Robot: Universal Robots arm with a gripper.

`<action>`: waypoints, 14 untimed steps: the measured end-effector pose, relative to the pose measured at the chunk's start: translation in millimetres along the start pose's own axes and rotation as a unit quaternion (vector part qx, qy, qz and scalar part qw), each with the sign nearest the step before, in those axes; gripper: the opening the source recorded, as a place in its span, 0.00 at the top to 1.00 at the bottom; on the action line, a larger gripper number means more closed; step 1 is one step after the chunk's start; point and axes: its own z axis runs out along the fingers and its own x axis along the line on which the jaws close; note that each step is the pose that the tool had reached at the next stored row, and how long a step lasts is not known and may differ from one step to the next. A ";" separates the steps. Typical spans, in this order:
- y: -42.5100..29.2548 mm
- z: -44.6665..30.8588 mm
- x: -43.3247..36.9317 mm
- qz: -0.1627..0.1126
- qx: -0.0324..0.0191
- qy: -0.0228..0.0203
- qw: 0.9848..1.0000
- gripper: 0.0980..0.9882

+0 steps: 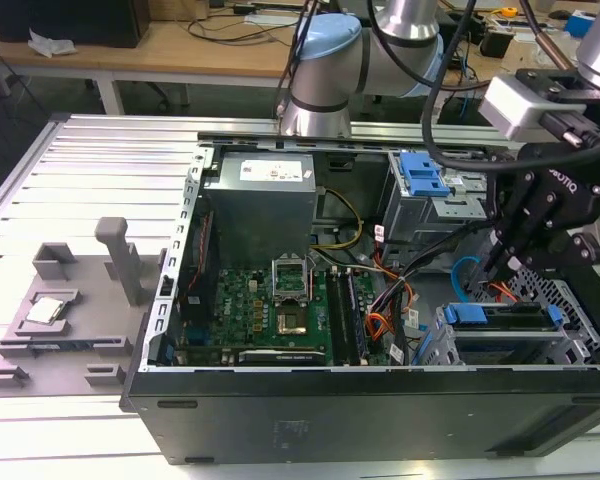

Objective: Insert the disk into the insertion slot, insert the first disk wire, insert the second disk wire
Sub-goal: 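Insert the second disk wire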

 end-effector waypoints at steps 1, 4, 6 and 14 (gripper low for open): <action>0.3 0.2 2.2 0.000 0.000 0.000 1.000 0.93; 0.9 3.2 7.2 0.005 0.000 0.000 1.000 0.93; 0.7 7.1 7.3 0.017 0.000 -0.001 1.000 0.93; -13.4 19.0 10.4 0.034 -0.001 -0.002 0.999 0.93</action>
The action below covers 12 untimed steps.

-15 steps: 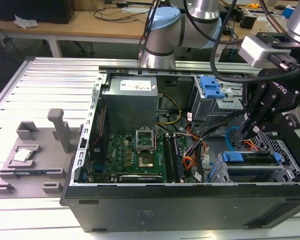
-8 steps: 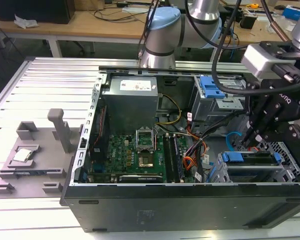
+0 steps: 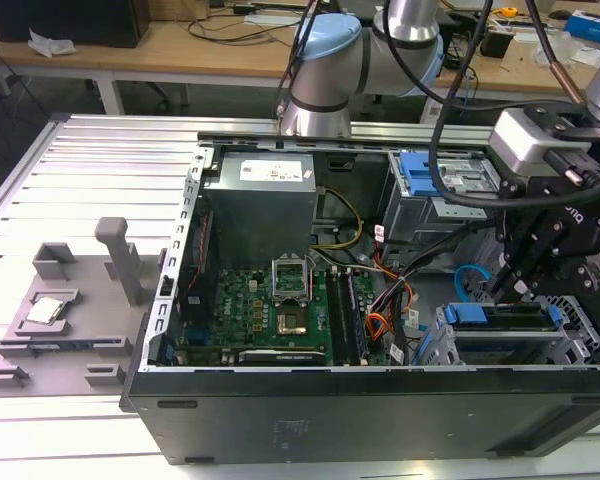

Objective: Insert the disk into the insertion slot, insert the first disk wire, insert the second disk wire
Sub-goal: 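Insert the second disk wire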

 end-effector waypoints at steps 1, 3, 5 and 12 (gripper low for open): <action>-1.0 0.6 1.1 0.002 0.000 0.000 1.000 0.93; -4.1 2.3 1.6 0.004 0.000 0.000 1.000 0.93; -7.2 4.1 1.8 0.006 -0.001 0.000 1.000 0.93; -8.1 7.6 2.5 0.011 -0.001 -0.001 1.000 0.93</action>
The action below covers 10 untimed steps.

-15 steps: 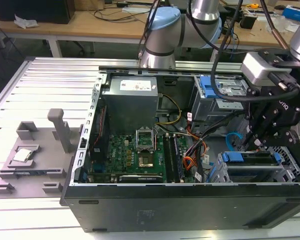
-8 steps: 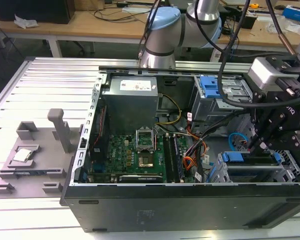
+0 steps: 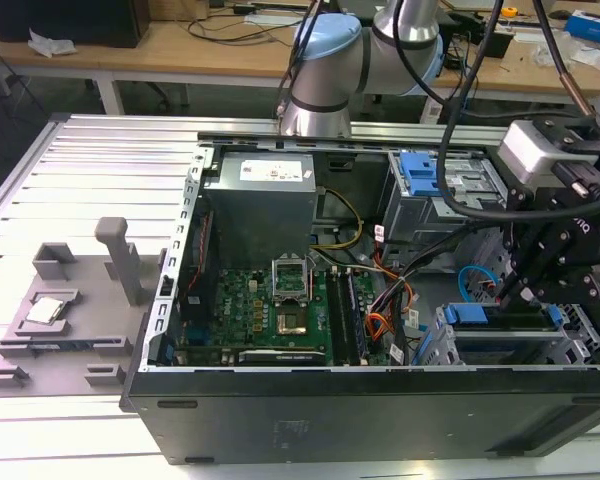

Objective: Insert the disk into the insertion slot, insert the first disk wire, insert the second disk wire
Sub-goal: 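Insert the second disk wire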

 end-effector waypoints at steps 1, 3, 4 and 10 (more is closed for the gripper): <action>0.0 0.4 0.7 0.000 0.000 0.000 1.000 0.93; 0.0 1.0 1.7 0.000 0.000 0.000 1.000 0.93; 0.1 2.2 2.6 0.000 0.000 0.000 1.000 0.93; -0.2 7.2 3.0 0.000 0.000 0.000 1.000 0.93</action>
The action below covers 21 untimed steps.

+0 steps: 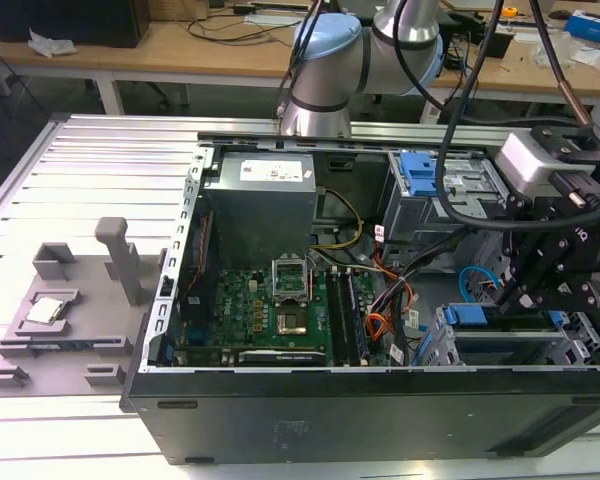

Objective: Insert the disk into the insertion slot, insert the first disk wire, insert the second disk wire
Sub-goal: 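Insert the second disk wire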

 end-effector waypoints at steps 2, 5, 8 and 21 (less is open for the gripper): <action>0.0 0.2 0.1 0.000 0.000 0.000 1.000 0.92; 0.3 -3.4 0.3 0.000 0.000 0.000 1.000 0.85; 1.8 -25.5 0.5 0.000 0.000 0.000 1.000 0.85; 4.6 -63.6 1.3 0.000 0.000 0.000 1.000 0.99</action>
